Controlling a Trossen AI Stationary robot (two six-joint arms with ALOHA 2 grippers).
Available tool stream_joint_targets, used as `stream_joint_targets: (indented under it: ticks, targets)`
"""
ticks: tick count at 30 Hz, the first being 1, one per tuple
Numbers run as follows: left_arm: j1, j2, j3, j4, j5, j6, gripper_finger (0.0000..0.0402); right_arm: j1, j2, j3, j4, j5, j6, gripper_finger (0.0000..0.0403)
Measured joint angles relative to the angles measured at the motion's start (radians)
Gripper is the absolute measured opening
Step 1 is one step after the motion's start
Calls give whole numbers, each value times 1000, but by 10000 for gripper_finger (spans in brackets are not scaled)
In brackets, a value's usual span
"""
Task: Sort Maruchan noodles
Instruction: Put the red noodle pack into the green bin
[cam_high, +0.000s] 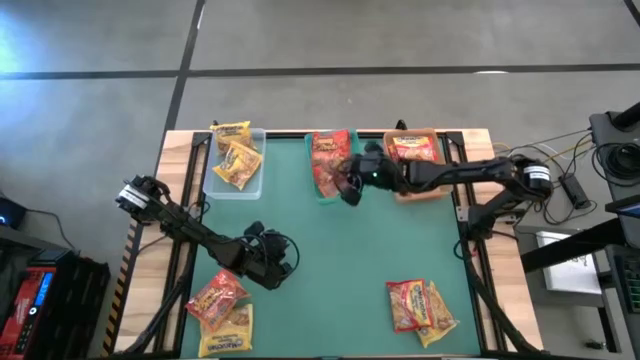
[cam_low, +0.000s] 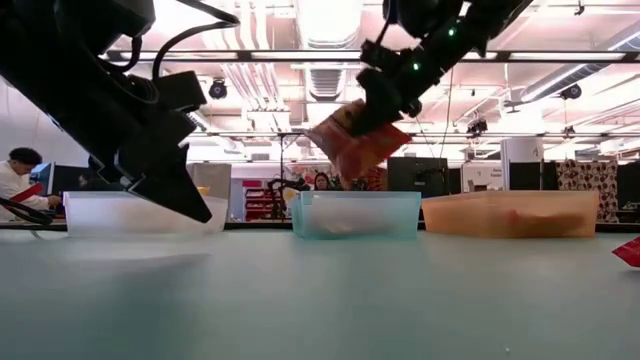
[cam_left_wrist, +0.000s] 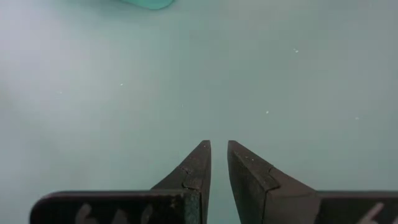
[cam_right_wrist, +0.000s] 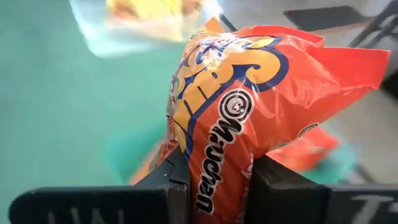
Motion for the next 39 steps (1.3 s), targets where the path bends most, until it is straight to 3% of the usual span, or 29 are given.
stream_joint_targets:
  ticks: [8,17,24,27,32,34,39]
  targets:
    - [0,0,-6,1,0,-3,38,-42,45,0,-43,-18,-217,80]
    - [0,0,-6,0,2,-3,38,-48,64,45,-123,26,-124,136]
    - [0,-9,19,-29,21,-3,38,-22,62,189,-252,15,-26,194]
    - [0,-20,60,-117,43,-1,38,-5,62,251,-312,-88,84,203]
    - [-33,-60,157,-397,149,-16,38,67,62,264,-245,-426,245,205]
    - [-79,-82,176,-470,204,-48,38,131,63,244,-187,-453,285,205]
    - [-227,-159,207,-581,359,-210,38,304,66,192,-93,-373,335,206]
